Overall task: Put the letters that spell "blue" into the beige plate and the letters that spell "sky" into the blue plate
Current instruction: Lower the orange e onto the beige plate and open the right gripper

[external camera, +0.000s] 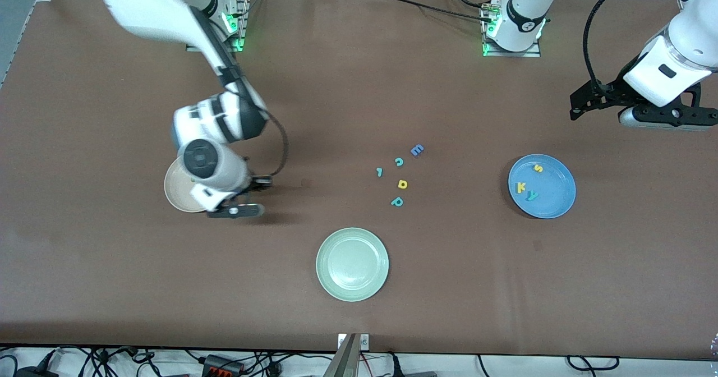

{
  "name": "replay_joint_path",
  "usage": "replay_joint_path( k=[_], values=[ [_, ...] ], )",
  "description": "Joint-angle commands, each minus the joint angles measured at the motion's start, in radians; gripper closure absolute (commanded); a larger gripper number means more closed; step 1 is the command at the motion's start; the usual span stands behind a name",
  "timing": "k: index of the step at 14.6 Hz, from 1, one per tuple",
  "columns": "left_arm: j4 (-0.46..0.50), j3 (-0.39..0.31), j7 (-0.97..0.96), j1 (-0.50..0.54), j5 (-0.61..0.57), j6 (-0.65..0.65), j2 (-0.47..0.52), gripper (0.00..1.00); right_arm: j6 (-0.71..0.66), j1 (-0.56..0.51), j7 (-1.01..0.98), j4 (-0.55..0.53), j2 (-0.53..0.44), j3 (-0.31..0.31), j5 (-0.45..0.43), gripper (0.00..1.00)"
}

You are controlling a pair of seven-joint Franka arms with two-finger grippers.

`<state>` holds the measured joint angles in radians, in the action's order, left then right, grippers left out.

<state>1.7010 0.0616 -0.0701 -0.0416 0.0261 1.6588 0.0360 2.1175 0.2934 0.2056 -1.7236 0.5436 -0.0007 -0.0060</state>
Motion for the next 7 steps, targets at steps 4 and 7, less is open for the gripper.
replay_joint_path(
  k=[4,7],
  values=[
    [-0.027,0.001,0.023,0.003,0.015,-0.019,-0.01,0.0,0.013,-0.201,-0.227,-0.185,-0.096,0.021,-0.008,0.91],
    [-0.027,0.0,0.023,0.003,0.017,-0.019,-0.01,0.0,0.021,-0.204,-0.226,-0.188,-0.07,0.021,-0.006,0.9]
  ],
)
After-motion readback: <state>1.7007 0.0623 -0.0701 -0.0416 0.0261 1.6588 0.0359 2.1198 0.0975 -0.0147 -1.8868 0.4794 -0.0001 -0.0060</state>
